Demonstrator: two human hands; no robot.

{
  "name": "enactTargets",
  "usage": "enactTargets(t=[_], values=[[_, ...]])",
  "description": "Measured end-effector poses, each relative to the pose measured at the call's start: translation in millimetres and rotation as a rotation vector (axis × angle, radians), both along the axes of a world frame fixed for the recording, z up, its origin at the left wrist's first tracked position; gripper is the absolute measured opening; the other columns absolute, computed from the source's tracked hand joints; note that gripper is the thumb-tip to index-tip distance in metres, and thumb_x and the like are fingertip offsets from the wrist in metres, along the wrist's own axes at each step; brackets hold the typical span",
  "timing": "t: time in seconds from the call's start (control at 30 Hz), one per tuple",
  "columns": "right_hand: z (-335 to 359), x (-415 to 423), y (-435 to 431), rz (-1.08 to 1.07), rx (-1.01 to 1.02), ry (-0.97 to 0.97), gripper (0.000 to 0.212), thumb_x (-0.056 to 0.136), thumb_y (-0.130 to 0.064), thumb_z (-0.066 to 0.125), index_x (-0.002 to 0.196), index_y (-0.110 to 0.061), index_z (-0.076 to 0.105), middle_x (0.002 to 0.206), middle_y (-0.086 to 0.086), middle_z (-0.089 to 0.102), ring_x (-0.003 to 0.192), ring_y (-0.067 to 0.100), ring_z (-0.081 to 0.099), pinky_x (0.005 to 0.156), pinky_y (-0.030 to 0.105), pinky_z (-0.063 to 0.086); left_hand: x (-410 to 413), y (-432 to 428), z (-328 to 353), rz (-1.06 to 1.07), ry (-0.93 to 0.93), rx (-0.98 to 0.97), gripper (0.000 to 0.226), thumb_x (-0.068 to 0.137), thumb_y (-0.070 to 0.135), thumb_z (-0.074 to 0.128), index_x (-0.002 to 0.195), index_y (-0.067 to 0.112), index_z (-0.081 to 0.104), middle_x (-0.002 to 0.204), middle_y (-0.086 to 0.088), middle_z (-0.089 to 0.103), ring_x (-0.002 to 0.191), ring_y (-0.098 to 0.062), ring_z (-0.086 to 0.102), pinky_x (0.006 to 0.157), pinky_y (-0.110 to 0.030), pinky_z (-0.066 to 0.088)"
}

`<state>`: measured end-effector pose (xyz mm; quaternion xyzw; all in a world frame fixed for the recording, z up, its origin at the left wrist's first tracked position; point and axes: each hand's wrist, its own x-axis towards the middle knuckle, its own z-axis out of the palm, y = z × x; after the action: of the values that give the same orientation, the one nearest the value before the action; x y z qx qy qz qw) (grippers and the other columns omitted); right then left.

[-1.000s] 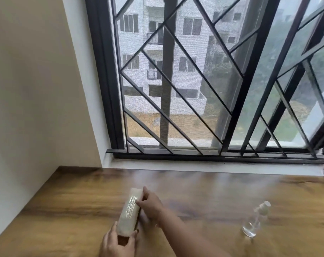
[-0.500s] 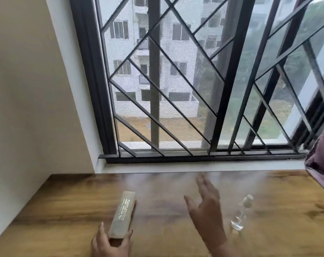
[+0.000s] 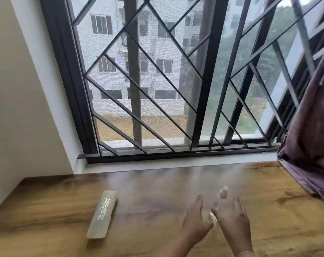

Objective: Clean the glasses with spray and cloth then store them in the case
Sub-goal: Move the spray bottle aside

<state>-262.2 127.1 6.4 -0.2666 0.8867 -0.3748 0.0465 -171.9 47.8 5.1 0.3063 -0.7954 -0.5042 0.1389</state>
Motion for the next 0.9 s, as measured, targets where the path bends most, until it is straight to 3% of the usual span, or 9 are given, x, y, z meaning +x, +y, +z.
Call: enactTargets(t=[0.07,0.17,0.23,0.3,0.4,0.47,0.57,0.73,0.9], values=[[-1.3,-3.6,-3.6,-0.054,-0.051,-0.060,0.066,0.082,-0.025,0.069,0.137,-0.001,0.042,0.140,0.020,0.047,0.127,0.032,0.047,0.101,0.035,0.037,-13.8,6.0,4.5,-0.039,0.019,0.073,0.069,0.085,0.015,0.049,0.146,0.014,0.018,0.154,-0.004,0.025,0.137,-0.012,0.030,0.109,-0.017,0.025],[-5.0,-8.3,-7.0,-0.086,-0.096,-0.061,0.039,0.080,-0.023,0.071,0.113,-0.004,0.063,0.105,0.022,0.070,0.100,0.035,0.066,0.080,0.038,0.048,-22.9,6.8,8.2,-0.078,0.041,0.085,0.054,0.084,0.008,0.045,0.137,0.015,0.039,0.138,-0.004,0.050,0.108,0.011,0.044,0.081,0.005,0.028],[-0.9,-8.5,-9.6,-0.095,-0.138,-0.070,0.025,0.081,-0.028,0.070,0.099,-0.012,0.068,0.087,0.015,0.074,0.090,0.030,0.070,0.070,0.032,0.045,-21.8,4.8,9.1,-0.098,0.075,0.110,0.056,0.080,0.005,0.042,0.131,0.027,0.045,0.117,0.007,0.061,0.082,0.018,0.049,0.070,0.005,0.032],[3.0,-5.1,-18.5,-0.061,-0.117,-0.060,0.021,0.081,-0.031,0.069,0.093,-0.014,0.070,0.082,0.011,0.074,0.085,0.028,0.070,0.066,0.029,0.042,-18.3,-2.8,6.4,-0.083,0.083,0.089,0.059,0.076,0.006,0.040,0.122,0.043,0.046,0.096,0.023,0.058,0.067,0.022,0.048,0.063,0.003,0.035],[11.6,6.8,-49.8,0.035,-0.109,-0.036,0.022,0.083,-0.032,0.067,0.079,-0.011,0.067,0.073,0.012,0.071,0.076,0.030,0.068,0.059,0.031,0.041,-5.2,-26.4,9.3,0.054,0.074,0.066,0.057,0.076,0.005,0.043,0.126,0.032,0.050,0.076,0.017,0.055,0.060,0.012,0.050,0.054,-0.002,0.035],[17.4,20.4,-80.7,0.131,-0.120,-0.010,0.021,0.083,-0.028,0.068,0.076,-0.008,0.064,0.070,0.013,0.069,0.071,0.031,0.066,0.056,0.031,0.037,9.6,-49.4,13.3,0.156,0.081,0.036,0.062,0.075,0.000,0.044,0.130,0.028,0.049,0.084,0.006,0.064,0.070,-0.004,0.057,0.056,-0.007,0.037],[22.1,45.0,-137.8,0.311,-0.155,-0.005,0.023,0.084,-0.028,0.066,0.081,-0.005,0.066,0.075,0.015,0.071,0.071,0.030,0.065,0.061,0.035,0.044,39.6,-96.1,13.6,0.318,0.148,0.030,0.066,0.072,-0.008,0.040,0.129,0.022,0.050,0.108,-0.012,0.067,0.098,-0.026,0.060,0.071,-0.020,0.043],[24.0,90.5,-221.4,0.516,-0.110,-0.033,0.028,0.086,-0.028,0.060,0.088,0.000,0.063,0.089,0.019,0.070,0.085,0.033,0.063,0.072,0.037,0.045,93.5,-170.9,14.1,0.542,0.128,0.026,0.063,0.075,-0.011,0.041,0.131,0.017,0.048,0.108,0.000,0.062,0.105,-0.023,0.059,0.083,-0.029,0.045],[16.7,119.0,-268.1,0.644,0.002,-0.086,0.028,0.085,-0.023,0.060,0.100,0.000,0.062,0.100,0.020,0.068,0.096,0.034,0.062,0.082,0.040,0.049,127.7,-210.5,12.4,0.593,0.141,0.063,0.053,0.076,-0.013,0.038,0.110,0.020,0.063,0.103,-0.004,0.070,0.100,-0.025,0.062,0.083,-0.033,0.045]])
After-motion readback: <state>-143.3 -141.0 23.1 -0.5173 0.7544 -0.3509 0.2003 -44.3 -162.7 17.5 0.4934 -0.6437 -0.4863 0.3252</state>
